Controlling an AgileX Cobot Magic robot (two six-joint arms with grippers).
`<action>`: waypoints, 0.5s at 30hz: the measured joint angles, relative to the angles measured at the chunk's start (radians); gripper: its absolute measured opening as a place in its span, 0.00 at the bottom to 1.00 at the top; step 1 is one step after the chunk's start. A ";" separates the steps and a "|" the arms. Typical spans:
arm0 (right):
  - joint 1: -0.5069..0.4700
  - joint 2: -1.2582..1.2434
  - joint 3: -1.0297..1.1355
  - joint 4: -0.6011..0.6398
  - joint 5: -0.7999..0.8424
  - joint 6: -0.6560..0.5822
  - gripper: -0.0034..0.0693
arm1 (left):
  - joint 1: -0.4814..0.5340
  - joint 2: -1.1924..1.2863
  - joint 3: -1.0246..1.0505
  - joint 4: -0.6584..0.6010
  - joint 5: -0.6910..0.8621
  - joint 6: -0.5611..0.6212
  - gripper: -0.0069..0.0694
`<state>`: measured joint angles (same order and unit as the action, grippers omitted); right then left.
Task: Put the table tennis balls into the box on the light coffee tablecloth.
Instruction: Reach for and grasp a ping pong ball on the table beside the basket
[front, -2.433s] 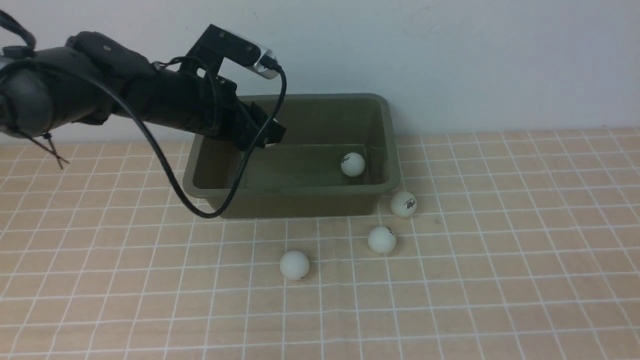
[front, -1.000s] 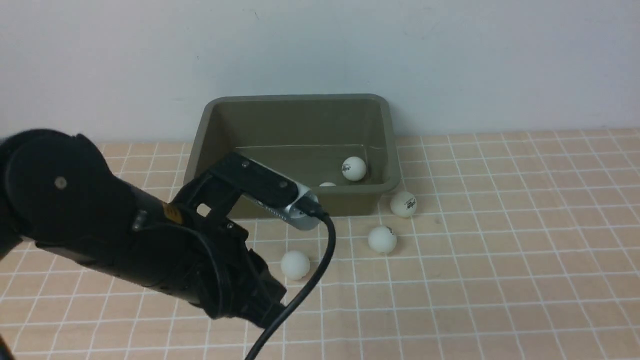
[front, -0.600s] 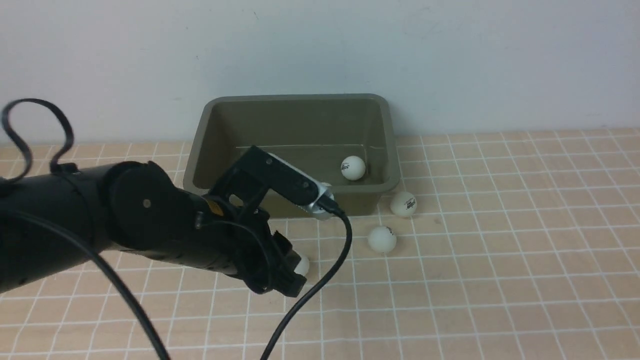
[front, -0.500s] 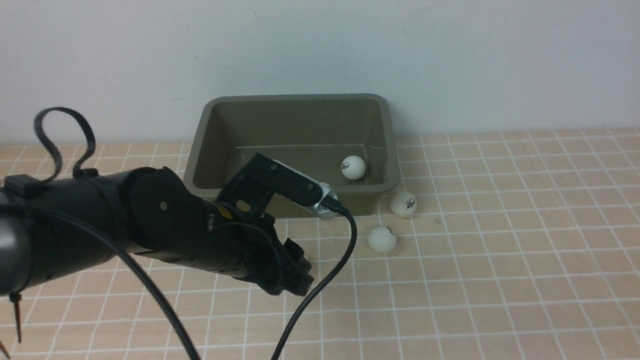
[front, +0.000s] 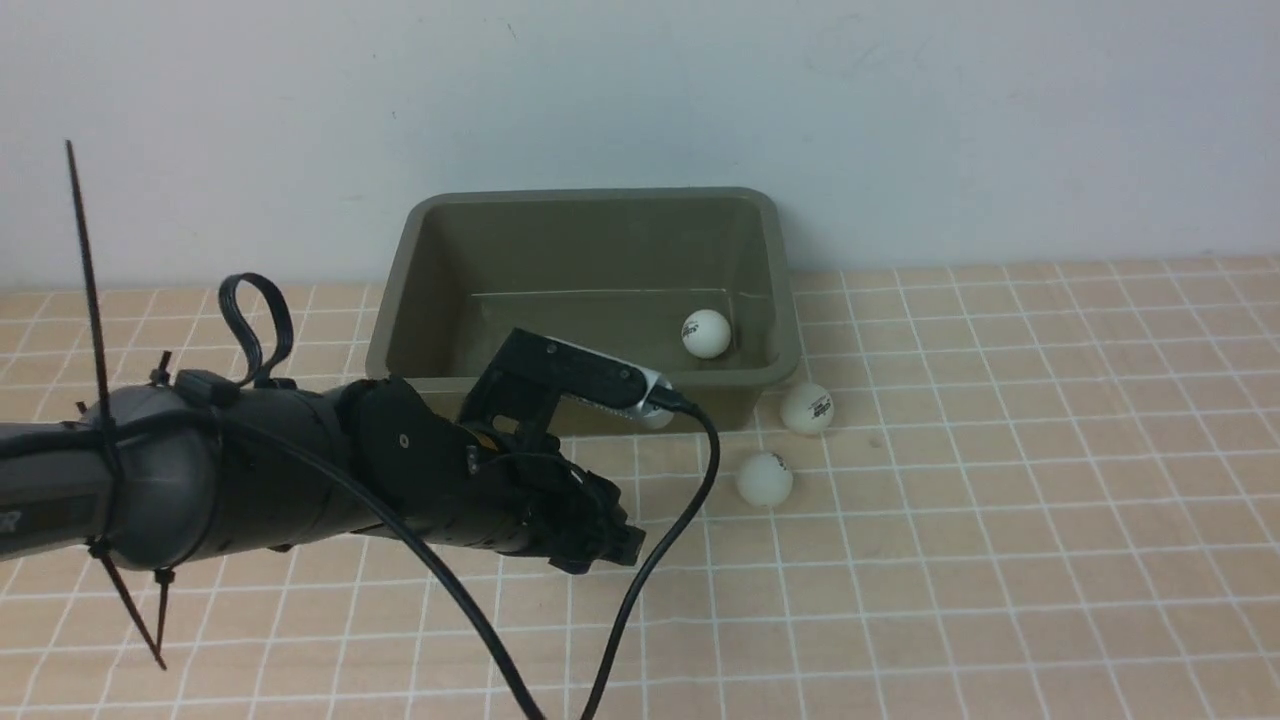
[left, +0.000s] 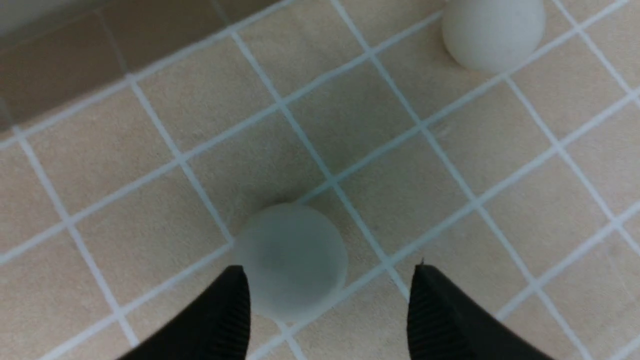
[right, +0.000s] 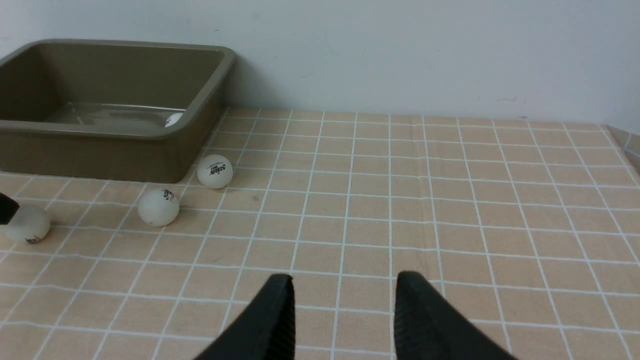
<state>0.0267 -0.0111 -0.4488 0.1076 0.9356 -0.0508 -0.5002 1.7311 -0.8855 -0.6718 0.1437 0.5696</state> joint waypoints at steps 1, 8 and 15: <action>0.000 0.000 0.000 0.000 0.000 0.000 0.40 | 0.000 0.008 0.000 -0.002 -0.025 0.000 0.55; 0.000 0.000 0.000 0.000 0.000 0.000 0.39 | 0.000 0.065 -0.017 -0.004 -0.065 0.031 0.55; 0.000 0.000 0.000 0.000 0.000 0.000 0.39 | 0.000 0.111 -0.065 -0.005 -0.024 0.046 0.61</action>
<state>0.0267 -0.0111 -0.4488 0.1074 0.9356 -0.0508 -0.5002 1.8422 -0.9503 -0.6766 0.1197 0.6154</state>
